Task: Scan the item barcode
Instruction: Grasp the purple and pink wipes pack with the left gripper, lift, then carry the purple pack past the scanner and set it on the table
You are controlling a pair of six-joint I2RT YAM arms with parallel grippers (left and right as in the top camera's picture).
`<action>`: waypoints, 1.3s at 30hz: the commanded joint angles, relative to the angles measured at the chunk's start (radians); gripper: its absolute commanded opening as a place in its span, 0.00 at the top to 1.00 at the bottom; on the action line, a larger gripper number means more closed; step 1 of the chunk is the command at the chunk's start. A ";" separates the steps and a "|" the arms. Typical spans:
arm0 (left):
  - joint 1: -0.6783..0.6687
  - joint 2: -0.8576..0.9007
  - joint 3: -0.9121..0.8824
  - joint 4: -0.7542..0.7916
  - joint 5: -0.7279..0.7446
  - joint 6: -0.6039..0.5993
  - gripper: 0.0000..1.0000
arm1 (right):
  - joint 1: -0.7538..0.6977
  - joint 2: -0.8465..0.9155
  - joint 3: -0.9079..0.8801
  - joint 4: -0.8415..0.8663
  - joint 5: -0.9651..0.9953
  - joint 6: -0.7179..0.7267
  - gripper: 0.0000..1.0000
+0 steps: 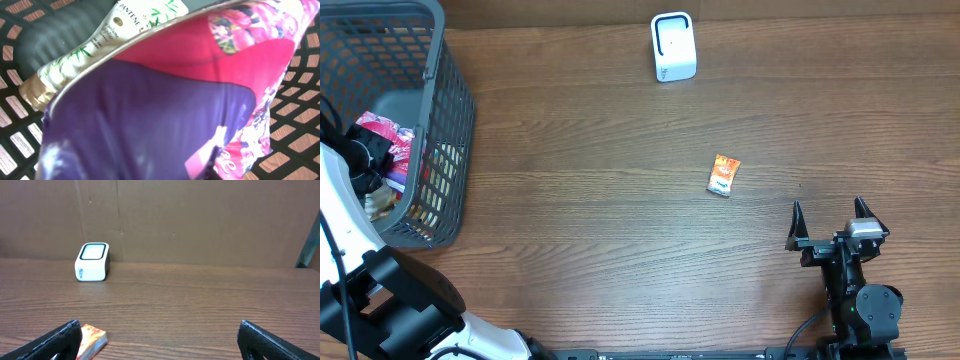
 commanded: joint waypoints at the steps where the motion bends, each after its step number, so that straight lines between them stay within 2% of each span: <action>1: -0.005 -0.001 0.019 0.005 -0.003 0.003 0.96 | -0.004 -0.010 -0.010 0.008 0.002 0.006 0.00; 8: -0.005 -0.002 0.036 0.005 0.047 0.004 0.96 | -0.004 -0.010 -0.010 0.008 0.002 0.006 0.00; 14: -0.005 -0.029 0.169 -0.042 0.083 0.003 0.96 | -0.004 -0.010 -0.010 0.008 0.002 0.006 0.00; 21: -0.006 -0.149 0.308 -0.059 0.093 -0.010 0.96 | -0.004 -0.010 -0.010 0.008 0.002 0.006 0.00; 28: -0.033 -0.290 0.311 -0.079 0.317 -0.008 0.96 | -0.004 -0.010 -0.010 0.008 0.002 0.006 0.00; 33: -0.113 -0.339 0.311 -0.099 0.496 0.000 0.96 | -0.004 -0.010 -0.010 0.008 0.002 0.006 0.00; 39: -0.316 -0.312 0.304 -0.146 0.496 0.051 0.96 | -0.004 -0.010 -0.010 0.008 0.002 0.006 0.00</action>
